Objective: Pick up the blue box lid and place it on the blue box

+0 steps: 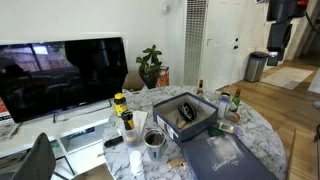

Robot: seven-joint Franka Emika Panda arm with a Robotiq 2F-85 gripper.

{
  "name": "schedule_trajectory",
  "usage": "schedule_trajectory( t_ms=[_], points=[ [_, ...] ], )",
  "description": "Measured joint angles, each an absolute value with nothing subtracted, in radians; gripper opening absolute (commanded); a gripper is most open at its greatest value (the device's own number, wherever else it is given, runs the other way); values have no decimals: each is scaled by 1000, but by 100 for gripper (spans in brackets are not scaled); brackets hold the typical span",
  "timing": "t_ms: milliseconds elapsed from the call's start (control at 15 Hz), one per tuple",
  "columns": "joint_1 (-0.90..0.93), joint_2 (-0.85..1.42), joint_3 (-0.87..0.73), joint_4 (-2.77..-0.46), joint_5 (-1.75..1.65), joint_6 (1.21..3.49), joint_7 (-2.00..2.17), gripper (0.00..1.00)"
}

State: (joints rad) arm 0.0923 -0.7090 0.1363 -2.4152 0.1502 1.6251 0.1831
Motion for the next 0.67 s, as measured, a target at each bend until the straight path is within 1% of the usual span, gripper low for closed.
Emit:
schedule_trajectory(
  t_ms=[467,667],
  points=[
    [94,-694,135,-2421,151,1639,140,100],
    [116,-642,128,-2499,156,1787,-18,100]
  ],
)
